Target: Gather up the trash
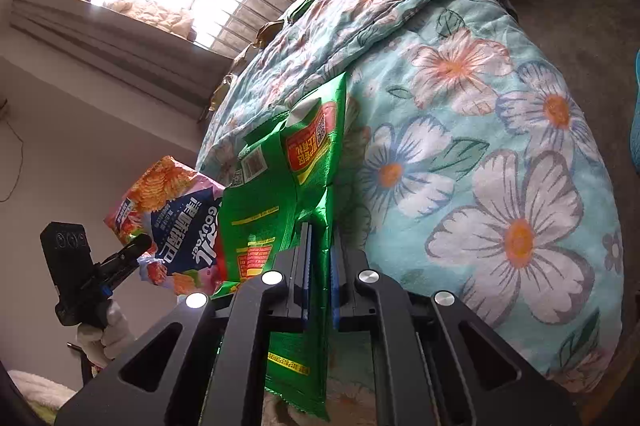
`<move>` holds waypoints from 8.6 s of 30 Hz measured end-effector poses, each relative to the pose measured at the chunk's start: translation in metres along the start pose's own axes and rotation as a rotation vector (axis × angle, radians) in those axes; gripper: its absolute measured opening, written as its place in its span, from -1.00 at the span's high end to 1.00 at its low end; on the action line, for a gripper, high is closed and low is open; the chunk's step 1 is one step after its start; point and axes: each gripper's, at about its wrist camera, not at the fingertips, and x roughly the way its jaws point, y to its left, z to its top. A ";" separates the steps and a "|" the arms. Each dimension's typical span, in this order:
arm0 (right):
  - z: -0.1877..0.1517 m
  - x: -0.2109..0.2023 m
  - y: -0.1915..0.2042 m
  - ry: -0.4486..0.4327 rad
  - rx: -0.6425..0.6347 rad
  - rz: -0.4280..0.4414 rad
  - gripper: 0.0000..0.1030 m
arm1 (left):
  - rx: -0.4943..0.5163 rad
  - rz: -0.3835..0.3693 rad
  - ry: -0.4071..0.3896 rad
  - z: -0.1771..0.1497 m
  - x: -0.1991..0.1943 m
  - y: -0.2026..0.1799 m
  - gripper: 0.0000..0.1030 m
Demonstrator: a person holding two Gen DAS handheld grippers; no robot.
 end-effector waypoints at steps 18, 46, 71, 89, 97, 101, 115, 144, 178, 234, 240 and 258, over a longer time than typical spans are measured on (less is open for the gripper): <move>0.005 0.023 -0.015 0.088 0.105 0.100 0.41 | 0.097 0.148 -0.019 0.015 0.045 -0.017 0.80; 0.006 -0.011 -0.015 -0.074 0.197 0.205 0.91 | 0.227 0.149 -0.121 0.023 0.016 -0.060 0.94; 0.030 -0.253 -0.241 -0.746 0.586 -0.134 0.91 | 0.576 -0.374 0.151 0.105 0.210 -0.351 0.95; 0.080 -0.168 -0.506 -0.663 1.039 -0.269 0.32 | 0.589 -0.325 0.391 0.075 0.398 -0.420 0.94; 0.057 -0.185 -0.502 -0.744 0.990 -0.249 0.04 | 0.525 -0.324 0.448 0.063 0.457 -0.445 0.94; 0.030 -0.201 -0.484 -0.790 0.972 -0.246 0.03 | 0.724 -0.215 0.363 0.043 0.474 -0.491 0.94; 0.001 -0.225 -0.446 -0.787 0.893 -0.360 0.03 | 0.894 -0.324 0.586 -0.021 0.497 -0.548 -0.11; 0.055 -0.219 -0.110 -0.761 -0.045 -0.656 -0.81 | 0.327 -0.124 -0.111 0.058 0.096 -0.275 -0.83; -0.084 -0.111 0.013 -0.343 -0.201 -0.971 -0.87 | 0.209 0.312 -0.039 -0.045 0.030 -0.189 -0.83; -0.079 -0.116 0.018 -0.358 -0.203 -0.983 -0.87 | 0.224 0.313 -0.036 -0.044 0.031 -0.190 -0.83; -0.080 -0.116 0.019 -0.360 -0.200 -0.985 -0.87 | 0.225 0.313 -0.035 -0.045 0.031 -0.191 -0.83; -0.080 -0.118 0.018 -0.360 -0.200 -0.985 -0.87 | 0.224 0.314 -0.038 -0.045 0.031 -0.191 -0.83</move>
